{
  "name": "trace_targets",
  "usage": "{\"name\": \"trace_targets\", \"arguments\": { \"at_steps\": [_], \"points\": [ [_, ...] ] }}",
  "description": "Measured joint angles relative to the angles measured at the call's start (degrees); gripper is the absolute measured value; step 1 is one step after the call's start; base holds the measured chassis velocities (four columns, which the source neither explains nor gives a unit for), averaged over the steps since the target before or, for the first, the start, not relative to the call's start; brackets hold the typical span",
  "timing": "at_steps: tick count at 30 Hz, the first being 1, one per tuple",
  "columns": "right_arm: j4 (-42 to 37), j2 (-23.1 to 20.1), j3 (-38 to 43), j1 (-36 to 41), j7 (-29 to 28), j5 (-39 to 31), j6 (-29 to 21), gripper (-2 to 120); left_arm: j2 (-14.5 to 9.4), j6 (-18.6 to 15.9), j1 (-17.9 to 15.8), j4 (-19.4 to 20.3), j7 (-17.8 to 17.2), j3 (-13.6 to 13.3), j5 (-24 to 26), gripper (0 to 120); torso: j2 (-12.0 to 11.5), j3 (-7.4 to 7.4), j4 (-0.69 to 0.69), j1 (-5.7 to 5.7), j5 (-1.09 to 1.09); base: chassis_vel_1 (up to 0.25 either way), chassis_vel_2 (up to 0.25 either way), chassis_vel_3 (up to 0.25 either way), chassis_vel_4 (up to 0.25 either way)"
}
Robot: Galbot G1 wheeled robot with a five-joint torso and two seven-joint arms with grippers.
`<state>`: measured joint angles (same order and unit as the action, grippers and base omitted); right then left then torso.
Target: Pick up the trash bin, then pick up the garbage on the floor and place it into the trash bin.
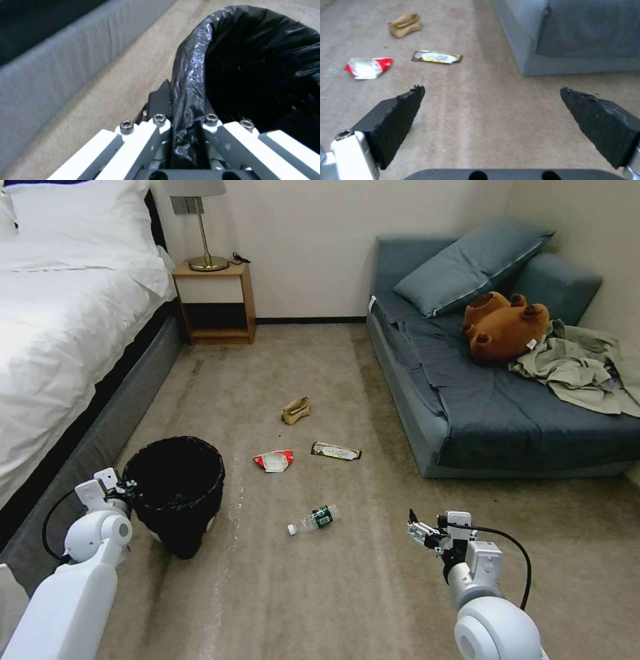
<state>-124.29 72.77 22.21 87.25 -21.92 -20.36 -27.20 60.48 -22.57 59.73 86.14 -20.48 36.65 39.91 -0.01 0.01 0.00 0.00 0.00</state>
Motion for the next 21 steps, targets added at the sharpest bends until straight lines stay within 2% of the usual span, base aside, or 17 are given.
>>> {"name": "trace_targets", "arguments": {
  "at_steps": [2,5,9,21],
  "points": [
    [0.01,-0.51,-0.65,-1.06,0.59,-1.77,-0.05,100,-0.16,1.27,0.15,1.26,0.54,0.35,-2.89,4,0.00,0.00,0.00,0.00,-0.01,0.000,0.000,0.000,0.000],
    [0.01,-0.77,-0.96,-1.47,0.81,-2.39,-0.09,100,-0.27,1.57,0.17,1.62,0.67,0.43,-3.73,4,0.00,0.00,-0.01,0.00,0.00,0.000,0.000,0.000,0.000],
    [0.89,-2.01,-3.21,-3.75,1.40,-4.03,-0.06,100,-1.40,1.76,0.41,3.98,0.74,1.18,-6.29,4,0.00,0.00,0.00,0.00,0.00,0.000,0.000,0.000,0.000],
    [4.46,-2.81,-6.86,-7.84,1.75,-4.79,0.61,100,-5.29,1.03,1.46,8.15,1.18,3.04,-8.11,4,0.00,-0.01,0.00,0.00,0.00,0.000,0.000,0.000,0.000]
  ]
}}
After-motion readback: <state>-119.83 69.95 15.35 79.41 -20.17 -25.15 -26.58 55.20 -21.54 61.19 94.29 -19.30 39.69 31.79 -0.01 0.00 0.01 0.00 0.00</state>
